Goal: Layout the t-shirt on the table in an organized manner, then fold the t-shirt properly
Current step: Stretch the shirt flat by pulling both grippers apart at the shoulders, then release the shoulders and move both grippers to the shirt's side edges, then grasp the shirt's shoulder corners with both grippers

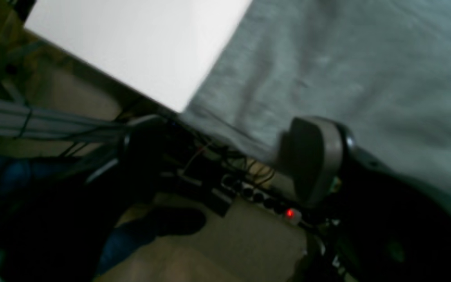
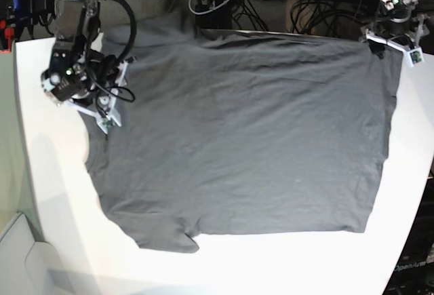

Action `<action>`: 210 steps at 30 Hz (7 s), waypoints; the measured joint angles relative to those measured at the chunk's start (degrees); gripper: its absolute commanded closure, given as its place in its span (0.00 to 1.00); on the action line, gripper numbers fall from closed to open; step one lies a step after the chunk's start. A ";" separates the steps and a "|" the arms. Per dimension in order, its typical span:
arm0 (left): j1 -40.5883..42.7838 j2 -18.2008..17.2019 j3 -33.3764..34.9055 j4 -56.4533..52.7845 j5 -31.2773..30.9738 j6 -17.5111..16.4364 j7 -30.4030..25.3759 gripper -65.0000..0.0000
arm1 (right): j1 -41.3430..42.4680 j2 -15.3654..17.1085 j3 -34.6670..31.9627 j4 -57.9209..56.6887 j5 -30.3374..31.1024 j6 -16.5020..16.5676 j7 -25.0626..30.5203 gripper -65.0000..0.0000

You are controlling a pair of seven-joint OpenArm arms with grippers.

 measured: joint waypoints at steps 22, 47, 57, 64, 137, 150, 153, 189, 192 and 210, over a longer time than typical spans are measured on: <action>5.38 0.70 -5.16 11.39 0.37 -9.11 0.02 0.00 | -8.39 -2.16 13.14 7.78 0.04 0.00 -0.37 0.42; -6.12 -0.17 -12.85 -4.20 0.61 -17.62 0.09 0.00 | -9.03 -3.48 13.14 7.63 0.02 0.00 0.13 0.42; -8.13 -0.02 -10.08 -6.64 0.66 -17.99 0.61 0.00 | -7.23 -0.76 13.14 7.61 -0.17 0.00 -0.07 0.42; -8.87 1.46 -9.73 6.62 0.63 -17.44 3.30 0.00 | 3.04 -0.42 9.57 6.78 -0.42 0.00 0.13 0.44; -24.28 5.53 -5.07 5.07 15.82 -17.84 22.40 0.16 | 4.90 5.29 7.96 4.15 -0.13 0.00 3.50 0.53; -16.65 -0.31 -12.94 -6.78 -2.16 -22.97 11.30 0.04 | -4.76 2.89 14.14 7.67 0.46 0.02 4.35 0.46; -16.61 -0.28 -12.92 -9.18 -1.73 -22.38 10.54 0.04 | -4.90 3.34 15.02 7.67 -0.13 0.02 3.82 0.46; -17.11 -1.55 -9.14 -16.96 -3.23 -21.75 3.56 0.94 | -14.45 0.59 14.43 9.38 23.12 0.02 3.21 0.45; -17.11 -1.55 -9.14 -16.96 -3.23 -21.73 3.56 0.94 | -14.47 0.59 14.43 9.25 23.50 0.02 3.54 0.45; -17.27 -1.55 -9.14 -16.96 -3.23 -21.73 3.78 0.94 | -17.49 1.16 14.80 5.44 16.33 0.02 7.61 0.45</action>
